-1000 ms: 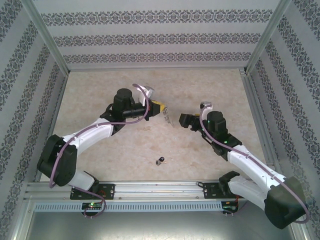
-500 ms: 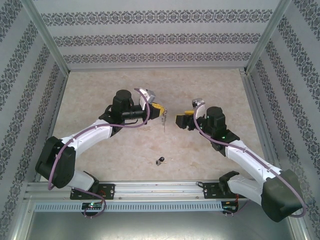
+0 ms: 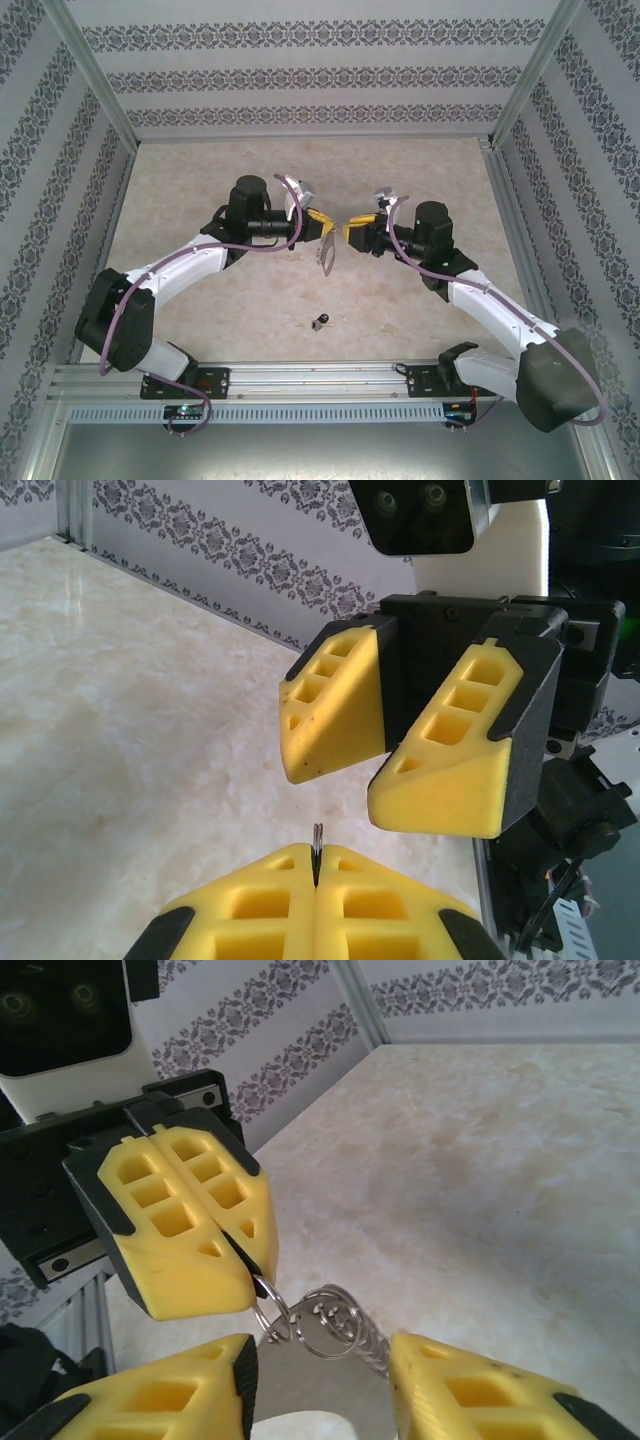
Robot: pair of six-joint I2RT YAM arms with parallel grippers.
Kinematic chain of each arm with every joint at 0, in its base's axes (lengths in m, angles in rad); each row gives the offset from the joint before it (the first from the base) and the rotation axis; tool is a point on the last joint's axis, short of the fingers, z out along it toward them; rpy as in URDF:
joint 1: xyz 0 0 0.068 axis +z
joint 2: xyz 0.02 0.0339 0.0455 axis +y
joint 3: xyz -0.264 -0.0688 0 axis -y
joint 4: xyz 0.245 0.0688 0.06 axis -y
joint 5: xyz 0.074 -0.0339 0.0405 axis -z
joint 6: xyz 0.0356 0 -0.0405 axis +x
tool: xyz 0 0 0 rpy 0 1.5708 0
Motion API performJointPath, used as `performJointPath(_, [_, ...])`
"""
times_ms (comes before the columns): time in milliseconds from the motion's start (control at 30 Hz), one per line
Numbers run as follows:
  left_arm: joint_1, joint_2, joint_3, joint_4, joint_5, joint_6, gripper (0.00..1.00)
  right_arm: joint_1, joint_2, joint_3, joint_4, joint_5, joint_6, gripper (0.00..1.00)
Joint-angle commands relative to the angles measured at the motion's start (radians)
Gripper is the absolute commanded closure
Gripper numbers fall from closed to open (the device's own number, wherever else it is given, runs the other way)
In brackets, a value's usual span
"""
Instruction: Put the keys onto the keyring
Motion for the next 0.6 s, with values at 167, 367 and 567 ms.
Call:
performJointPath(167, [-0.006,0.028,0.057,-0.002,0.068,-0.016,1.00,0.013,0.050,0.066,0.057,-0.082,0.009,0.65])
performJointPath(367, [-0.006,0.033,0.063,0.001,0.067,-0.021,1.00,0.027,0.083,0.084,0.050,-0.090,0.006,0.72])
performJointPath(567, [-0.006,0.033,0.069,-0.003,0.060,-0.024,1.00,0.027,0.089,0.079,0.043,-0.100,0.001,0.79])
